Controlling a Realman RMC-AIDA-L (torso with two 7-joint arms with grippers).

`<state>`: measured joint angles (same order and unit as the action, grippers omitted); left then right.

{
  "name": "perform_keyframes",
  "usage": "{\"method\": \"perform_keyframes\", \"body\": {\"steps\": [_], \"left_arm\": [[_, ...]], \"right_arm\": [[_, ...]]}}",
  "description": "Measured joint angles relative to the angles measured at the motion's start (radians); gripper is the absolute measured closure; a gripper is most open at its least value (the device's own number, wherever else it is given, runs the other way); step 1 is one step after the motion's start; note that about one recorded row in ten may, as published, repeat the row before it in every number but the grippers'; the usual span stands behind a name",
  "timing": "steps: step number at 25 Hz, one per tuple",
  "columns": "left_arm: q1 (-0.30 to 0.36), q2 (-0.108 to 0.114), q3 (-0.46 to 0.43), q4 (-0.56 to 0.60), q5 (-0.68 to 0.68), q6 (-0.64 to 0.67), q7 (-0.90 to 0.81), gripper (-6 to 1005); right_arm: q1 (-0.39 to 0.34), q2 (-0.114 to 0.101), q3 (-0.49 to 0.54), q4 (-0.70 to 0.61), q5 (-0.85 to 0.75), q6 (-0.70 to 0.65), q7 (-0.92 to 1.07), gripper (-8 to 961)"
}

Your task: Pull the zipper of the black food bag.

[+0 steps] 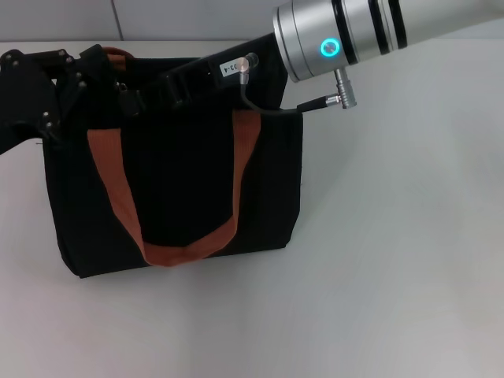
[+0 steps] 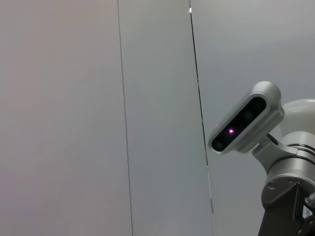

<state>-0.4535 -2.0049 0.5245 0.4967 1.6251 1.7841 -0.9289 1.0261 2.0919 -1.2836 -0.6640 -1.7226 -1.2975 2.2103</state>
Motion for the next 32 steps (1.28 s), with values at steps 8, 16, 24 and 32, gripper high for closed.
{"method": "perform_keyframes", "body": {"steps": [8,16,24,32], "left_arm": [[0.004,-0.003,0.0,-0.001,0.0,0.001,0.004,966],[0.01,-0.003,-0.013,-0.003,0.0,0.001,0.005,965],[0.012,-0.002,-0.022,-0.003,0.0,0.001,0.003,965],[0.008,0.0,-0.023,-0.003,0.0,-0.004,-0.002,965]], "right_arm": [[-0.002,0.001,-0.002,0.002,0.022,-0.001,-0.046,907],[-0.05,-0.005,-0.001,-0.046,0.001,0.016,-0.019,952],[-0.227,-0.007,0.007,-0.264,-0.12,0.037,0.104,938],[-0.41,-0.008,0.029,-0.49,-0.153,0.013,0.166,912]]}}
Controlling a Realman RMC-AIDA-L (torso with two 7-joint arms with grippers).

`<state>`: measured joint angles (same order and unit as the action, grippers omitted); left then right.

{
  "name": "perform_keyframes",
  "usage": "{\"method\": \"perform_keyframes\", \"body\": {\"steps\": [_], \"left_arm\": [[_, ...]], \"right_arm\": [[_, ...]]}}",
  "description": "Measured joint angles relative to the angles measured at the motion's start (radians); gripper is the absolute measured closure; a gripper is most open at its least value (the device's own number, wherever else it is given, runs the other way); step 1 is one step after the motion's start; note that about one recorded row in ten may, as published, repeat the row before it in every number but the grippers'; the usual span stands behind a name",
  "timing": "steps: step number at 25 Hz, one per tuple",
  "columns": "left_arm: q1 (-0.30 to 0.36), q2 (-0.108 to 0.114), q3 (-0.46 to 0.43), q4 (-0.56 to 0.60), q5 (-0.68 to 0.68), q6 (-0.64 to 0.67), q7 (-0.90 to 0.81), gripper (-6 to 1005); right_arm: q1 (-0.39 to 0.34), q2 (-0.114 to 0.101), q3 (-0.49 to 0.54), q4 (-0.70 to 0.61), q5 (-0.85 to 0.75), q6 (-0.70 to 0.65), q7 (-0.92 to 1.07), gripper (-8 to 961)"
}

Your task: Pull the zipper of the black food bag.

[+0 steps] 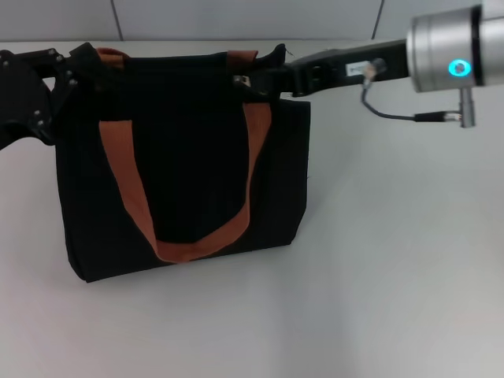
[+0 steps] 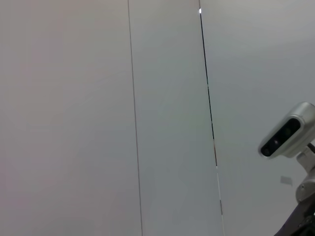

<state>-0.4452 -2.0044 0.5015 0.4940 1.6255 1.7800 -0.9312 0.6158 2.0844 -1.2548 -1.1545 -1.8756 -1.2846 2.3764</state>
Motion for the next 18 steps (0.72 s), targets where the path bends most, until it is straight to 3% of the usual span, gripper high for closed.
{"method": "perform_keyframes", "body": {"steps": [6,7,10,12,18], "left_arm": [[0.001,-0.006,0.0,0.0,0.001,-0.008,-0.001,964],[0.003,-0.006,0.0,0.0,0.001,-0.01,-0.001,964],[0.005,-0.006,0.0,0.0,0.001,-0.01,-0.005,964],[0.007,-0.006,0.0,0.0,0.001,-0.01,-0.026,964],[0.012,-0.001,0.0,0.0,0.001,-0.012,-0.083,964]], "right_arm": [[-0.002,-0.003,0.063,0.104,0.125,-0.035,-0.086,892],[0.002,-0.005,0.1,0.172,0.222,-0.074,-0.194,889],[-0.001,-0.005,0.145,0.231,0.31,-0.128,-0.318,879],[-0.01,-0.005,0.199,0.307,0.398,-0.215,-0.507,873],[-0.019,-0.008,0.261,0.48,0.457,-0.409,-0.818,628]]}}
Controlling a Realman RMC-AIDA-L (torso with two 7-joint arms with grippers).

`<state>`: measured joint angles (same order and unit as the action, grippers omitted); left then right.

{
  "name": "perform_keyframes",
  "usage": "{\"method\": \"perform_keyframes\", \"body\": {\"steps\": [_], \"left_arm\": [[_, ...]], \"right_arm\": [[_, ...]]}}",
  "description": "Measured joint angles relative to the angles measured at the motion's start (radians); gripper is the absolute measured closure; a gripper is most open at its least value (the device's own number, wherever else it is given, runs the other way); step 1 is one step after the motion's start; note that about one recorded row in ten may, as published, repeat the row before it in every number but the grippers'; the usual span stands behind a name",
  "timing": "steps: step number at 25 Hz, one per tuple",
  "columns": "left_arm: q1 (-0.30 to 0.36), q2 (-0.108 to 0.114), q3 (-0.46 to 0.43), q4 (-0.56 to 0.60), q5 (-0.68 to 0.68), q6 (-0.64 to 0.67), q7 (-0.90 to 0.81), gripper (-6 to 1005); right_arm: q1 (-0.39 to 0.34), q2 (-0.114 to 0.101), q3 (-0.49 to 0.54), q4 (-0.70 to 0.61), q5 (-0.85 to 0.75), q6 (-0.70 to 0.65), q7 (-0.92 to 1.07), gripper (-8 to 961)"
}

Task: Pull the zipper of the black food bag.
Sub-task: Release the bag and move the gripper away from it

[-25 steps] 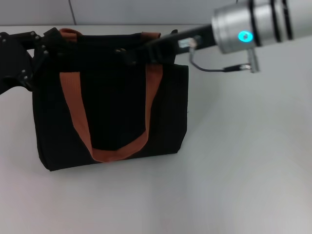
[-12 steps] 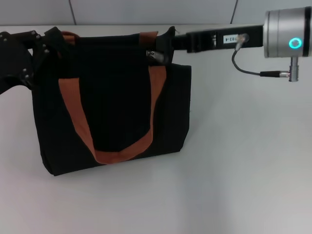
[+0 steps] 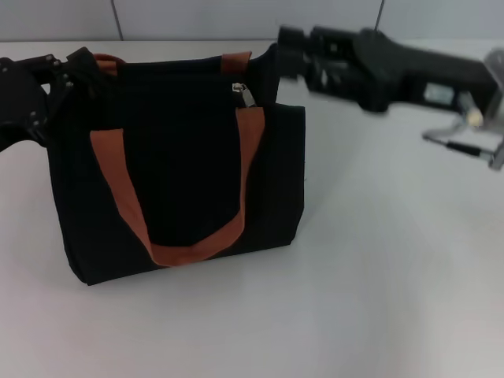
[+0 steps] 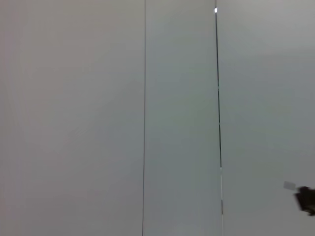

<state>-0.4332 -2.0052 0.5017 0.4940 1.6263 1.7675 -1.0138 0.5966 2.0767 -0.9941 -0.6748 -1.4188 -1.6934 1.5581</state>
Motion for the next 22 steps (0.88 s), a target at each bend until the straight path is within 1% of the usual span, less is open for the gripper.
{"method": "perform_keyframes", "body": {"steps": [3,4,5,8,9,10,14,18,19,22], "left_arm": [[0.007,0.003,0.0,0.005,0.0,-0.005,-0.046,964],[0.011,0.007,0.0,0.008,0.002,-0.008,-0.078,964],[0.011,0.007,0.0,0.008,0.002,-0.008,-0.078,964],[0.012,0.012,0.0,0.009,0.006,-0.014,-0.121,964],[0.014,0.014,0.004,0.009,0.007,-0.022,-0.143,964],[0.014,0.014,0.004,0.009,0.007,-0.022,-0.143,964],[0.023,0.015,0.007,0.005,0.008,-0.046,-0.182,963],[0.027,0.017,0.007,0.003,0.009,-0.067,-0.218,963],[0.032,0.017,0.006,0.006,0.009,-0.082,-0.249,963],[0.036,0.017,0.005,0.009,0.009,-0.09,-0.279,963]], "right_arm": [[-0.015,-0.01,-0.001,0.079,-0.006,-0.108,-0.18,493],[-0.034,-0.012,-0.006,0.12,-0.037,-0.161,-0.287,448],[-0.034,-0.012,-0.006,0.12,-0.037,-0.161,-0.287,404],[-0.067,-0.002,-0.007,0.148,-0.127,-0.181,-0.408,271],[-0.081,0.004,-0.007,0.185,-0.183,-0.169,-0.489,227],[-0.081,0.004,-0.007,0.185,-0.183,-0.169,-0.489,227],[-0.077,0.004,-0.008,0.321,-0.217,-0.103,-0.654,227],[-0.077,0.006,-0.009,0.337,-0.241,-0.07,-0.677,228],[-0.074,0.007,-0.011,0.338,-0.248,-0.063,-0.678,228],[-0.07,0.007,-0.012,0.339,-0.251,-0.061,-0.679,228]]}}
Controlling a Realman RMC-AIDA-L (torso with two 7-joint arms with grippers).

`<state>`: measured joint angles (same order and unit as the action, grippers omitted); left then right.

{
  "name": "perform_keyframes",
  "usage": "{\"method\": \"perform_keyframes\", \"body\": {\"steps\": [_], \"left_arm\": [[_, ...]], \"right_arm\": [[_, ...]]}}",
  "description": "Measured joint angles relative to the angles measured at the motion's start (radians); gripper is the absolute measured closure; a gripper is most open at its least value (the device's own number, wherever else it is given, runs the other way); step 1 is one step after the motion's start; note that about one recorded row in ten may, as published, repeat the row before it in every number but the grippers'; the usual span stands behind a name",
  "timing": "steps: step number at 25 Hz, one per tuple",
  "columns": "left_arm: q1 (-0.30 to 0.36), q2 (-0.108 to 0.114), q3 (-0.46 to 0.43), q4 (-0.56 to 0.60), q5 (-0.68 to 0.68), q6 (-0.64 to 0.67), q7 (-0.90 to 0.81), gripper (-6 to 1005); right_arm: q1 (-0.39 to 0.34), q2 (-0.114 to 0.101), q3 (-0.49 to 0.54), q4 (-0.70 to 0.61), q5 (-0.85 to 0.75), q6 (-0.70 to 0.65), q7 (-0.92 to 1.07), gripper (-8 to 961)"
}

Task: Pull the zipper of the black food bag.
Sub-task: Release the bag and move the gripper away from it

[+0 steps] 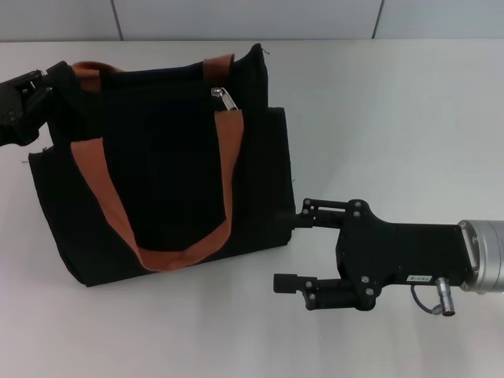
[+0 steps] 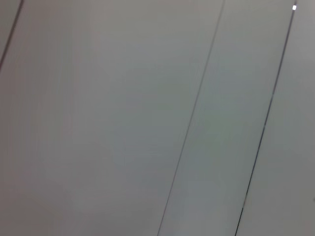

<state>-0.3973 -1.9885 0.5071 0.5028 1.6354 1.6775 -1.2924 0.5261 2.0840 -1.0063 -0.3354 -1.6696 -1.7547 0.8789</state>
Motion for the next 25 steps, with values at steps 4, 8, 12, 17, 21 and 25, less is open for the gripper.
{"method": "perform_keyframes", "body": {"steps": [4,8,12,17,21,25], "left_arm": [[0.006,0.024,0.005,0.002,0.016,0.012,-0.018,963],[0.019,0.054,0.011,0.029,0.042,0.034,-0.053,700],[0.056,0.096,-0.004,0.116,0.084,0.113,-0.133,565],[0.07,0.097,-0.1,0.12,0.06,0.255,-0.118,328],[0.071,0.077,-0.127,0.121,0.058,0.293,-0.083,274],[0.079,0.064,-0.112,0.115,0.057,0.318,-0.047,221]], "right_arm": [[0.003,0.0,0.0,0.001,0.0,0.006,-0.002,227],[0.01,0.001,-0.005,0.002,-0.001,0.024,-0.003,227],[0.017,0.001,-0.008,0.007,-0.001,0.048,-0.003,228],[0.023,0.002,-0.016,0.009,-0.001,0.055,-0.004,228],[0.028,0.002,-0.019,0.013,-0.001,0.066,-0.004,228],[0.029,0.002,-0.022,0.013,-0.001,0.07,-0.004,228]]}}
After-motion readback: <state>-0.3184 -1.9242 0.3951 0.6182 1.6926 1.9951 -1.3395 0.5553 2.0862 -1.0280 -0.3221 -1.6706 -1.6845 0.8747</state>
